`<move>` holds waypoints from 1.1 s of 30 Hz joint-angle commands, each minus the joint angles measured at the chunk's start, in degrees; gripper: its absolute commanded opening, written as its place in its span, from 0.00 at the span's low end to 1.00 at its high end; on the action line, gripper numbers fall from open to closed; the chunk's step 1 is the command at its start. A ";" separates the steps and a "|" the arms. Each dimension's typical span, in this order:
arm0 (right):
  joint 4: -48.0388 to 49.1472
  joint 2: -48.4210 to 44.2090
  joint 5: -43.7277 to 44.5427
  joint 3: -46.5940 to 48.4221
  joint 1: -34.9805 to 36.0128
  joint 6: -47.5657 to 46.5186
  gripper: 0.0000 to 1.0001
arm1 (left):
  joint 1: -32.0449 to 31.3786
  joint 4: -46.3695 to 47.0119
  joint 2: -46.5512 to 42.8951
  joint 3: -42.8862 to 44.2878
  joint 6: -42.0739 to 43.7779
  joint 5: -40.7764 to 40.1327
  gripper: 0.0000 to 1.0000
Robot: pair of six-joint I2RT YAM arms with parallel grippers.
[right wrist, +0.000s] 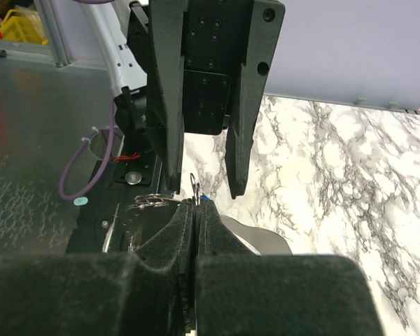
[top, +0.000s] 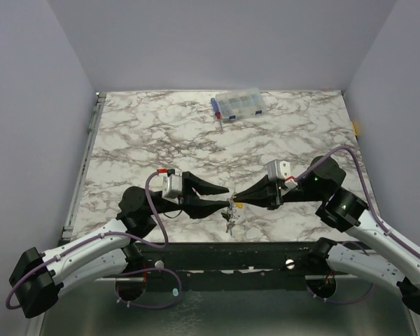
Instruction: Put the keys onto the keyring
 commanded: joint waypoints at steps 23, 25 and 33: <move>9.79 -3.96 7.46 -1.06 0.35 4.15 0.01 | -0.46 0.04 -0.06 0.45 0.81 -1.09 0.00; 11.05 -3.99 7.50 -1.47 0.35 4.79 0.01 | -0.44 -0.05 0.01 0.44 0.87 -1.10 0.00; 15.20 -3.97 6.68 -3.32 0.35 7.45 0.01 | -0.45 -0.18 0.16 0.37 0.72 -0.84 0.02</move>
